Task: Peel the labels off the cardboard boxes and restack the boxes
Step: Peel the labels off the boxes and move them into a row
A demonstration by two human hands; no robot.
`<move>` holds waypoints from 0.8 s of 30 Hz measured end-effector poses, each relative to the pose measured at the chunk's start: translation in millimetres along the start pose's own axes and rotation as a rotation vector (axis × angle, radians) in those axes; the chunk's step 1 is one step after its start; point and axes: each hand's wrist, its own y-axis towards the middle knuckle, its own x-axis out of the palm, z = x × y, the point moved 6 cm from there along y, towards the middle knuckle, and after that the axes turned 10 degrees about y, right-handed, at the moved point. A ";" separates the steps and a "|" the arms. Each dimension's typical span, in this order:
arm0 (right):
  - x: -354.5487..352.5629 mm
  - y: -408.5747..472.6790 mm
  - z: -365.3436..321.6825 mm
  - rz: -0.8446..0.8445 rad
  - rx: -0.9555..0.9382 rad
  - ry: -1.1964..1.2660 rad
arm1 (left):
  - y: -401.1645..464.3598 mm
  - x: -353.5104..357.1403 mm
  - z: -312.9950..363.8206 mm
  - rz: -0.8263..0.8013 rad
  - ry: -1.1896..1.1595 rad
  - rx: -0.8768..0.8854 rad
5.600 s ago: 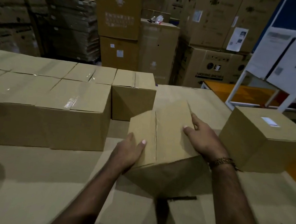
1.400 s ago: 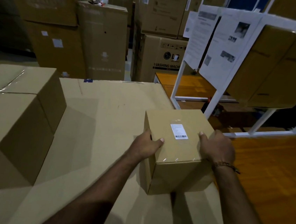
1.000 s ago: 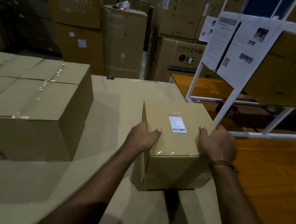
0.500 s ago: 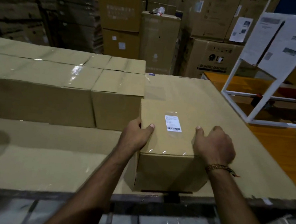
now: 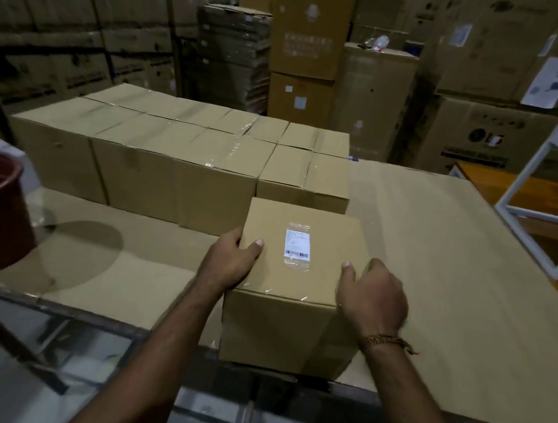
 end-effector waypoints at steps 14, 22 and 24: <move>30.5 12.7 -25.8 -0.033 -0.098 -0.279 | 33.6 -2.6 -27.3 -0.038 0.182 -0.016; 69.4 44.7 -85.8 -0.206 -0.375 -0.016 | 62.5 -2.1 5.2 -0.030 0.384 0.182; 89.3 50.7 -94.7 -0.292 -0.396 -0.053 | 62.2 7.3 1.8 -0.117 0.412 0.206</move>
